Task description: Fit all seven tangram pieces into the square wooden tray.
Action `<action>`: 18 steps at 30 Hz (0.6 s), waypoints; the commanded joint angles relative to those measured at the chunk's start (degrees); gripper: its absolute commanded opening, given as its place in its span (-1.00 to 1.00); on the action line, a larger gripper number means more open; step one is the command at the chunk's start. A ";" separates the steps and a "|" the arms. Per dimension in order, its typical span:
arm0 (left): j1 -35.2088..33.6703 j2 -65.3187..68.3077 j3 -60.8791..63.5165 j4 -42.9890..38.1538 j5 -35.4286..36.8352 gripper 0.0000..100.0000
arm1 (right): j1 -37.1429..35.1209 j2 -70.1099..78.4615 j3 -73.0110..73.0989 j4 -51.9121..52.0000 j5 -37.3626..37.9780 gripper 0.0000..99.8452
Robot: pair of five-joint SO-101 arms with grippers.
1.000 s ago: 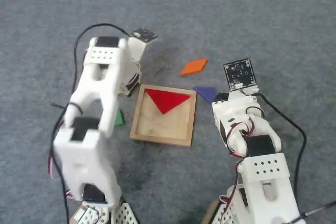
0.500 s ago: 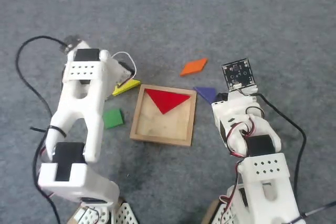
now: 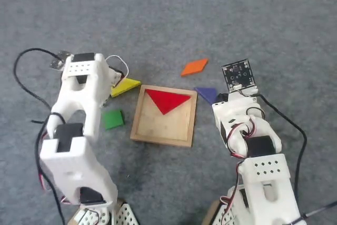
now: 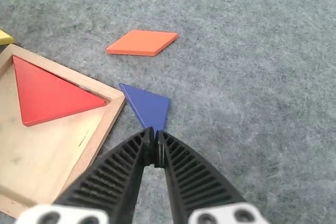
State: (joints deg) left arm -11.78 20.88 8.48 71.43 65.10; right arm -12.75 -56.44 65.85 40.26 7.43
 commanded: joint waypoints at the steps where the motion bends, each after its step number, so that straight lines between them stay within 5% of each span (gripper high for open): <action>1: -0.26 1.49 -5.76 0.53 1.23 -0.32 | -0.48 -1.01 -0.62 -1.45 0.70 -0.99; 7: 1.41 9.05 -10.15 1.14 1.23 -0.32 | -0.48 -1.01 -0.62 -1.45 0.79 -0.99; 18: 1.93 20.48 -25.63 14.68 1.05 -0.34 | -0.57 -1.01 -0.62 -1.45 0.79 -0.99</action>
State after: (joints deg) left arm -10.64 39.16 -12.18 82.15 65.10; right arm -12.84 -56.44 65.85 40.18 7.43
